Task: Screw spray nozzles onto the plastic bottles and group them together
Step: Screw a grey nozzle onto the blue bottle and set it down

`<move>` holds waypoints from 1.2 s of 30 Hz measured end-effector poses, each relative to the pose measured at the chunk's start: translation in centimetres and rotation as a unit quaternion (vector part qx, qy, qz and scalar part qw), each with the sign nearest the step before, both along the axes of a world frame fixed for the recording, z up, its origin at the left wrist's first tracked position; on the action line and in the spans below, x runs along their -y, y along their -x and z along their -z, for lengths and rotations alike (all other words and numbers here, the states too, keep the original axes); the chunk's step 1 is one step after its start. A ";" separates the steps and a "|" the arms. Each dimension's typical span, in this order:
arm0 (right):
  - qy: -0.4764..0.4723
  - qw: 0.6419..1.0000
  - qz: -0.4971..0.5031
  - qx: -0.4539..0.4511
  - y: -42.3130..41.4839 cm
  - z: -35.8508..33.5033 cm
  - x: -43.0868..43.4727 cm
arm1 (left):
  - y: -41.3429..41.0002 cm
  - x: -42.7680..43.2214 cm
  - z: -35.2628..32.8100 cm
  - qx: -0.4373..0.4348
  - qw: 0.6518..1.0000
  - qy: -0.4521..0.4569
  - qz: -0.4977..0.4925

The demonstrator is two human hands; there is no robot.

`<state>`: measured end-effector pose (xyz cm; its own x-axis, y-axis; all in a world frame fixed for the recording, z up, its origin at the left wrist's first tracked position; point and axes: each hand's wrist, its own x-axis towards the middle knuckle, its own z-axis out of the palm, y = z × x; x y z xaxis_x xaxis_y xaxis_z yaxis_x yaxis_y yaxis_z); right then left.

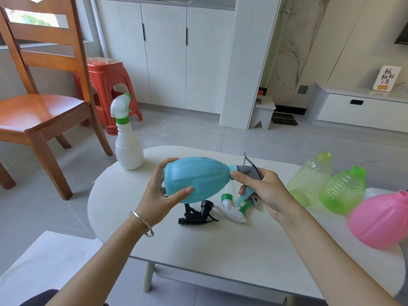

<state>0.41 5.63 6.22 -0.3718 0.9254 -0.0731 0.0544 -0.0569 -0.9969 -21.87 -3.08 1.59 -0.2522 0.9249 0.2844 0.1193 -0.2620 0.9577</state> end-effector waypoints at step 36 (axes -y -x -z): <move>0.076 0.990 -0.109 -0.055 16.5 -1.7 -0.6 | 7.6 -1.3 -1.3 -0.037 0.994 0.004 -0.099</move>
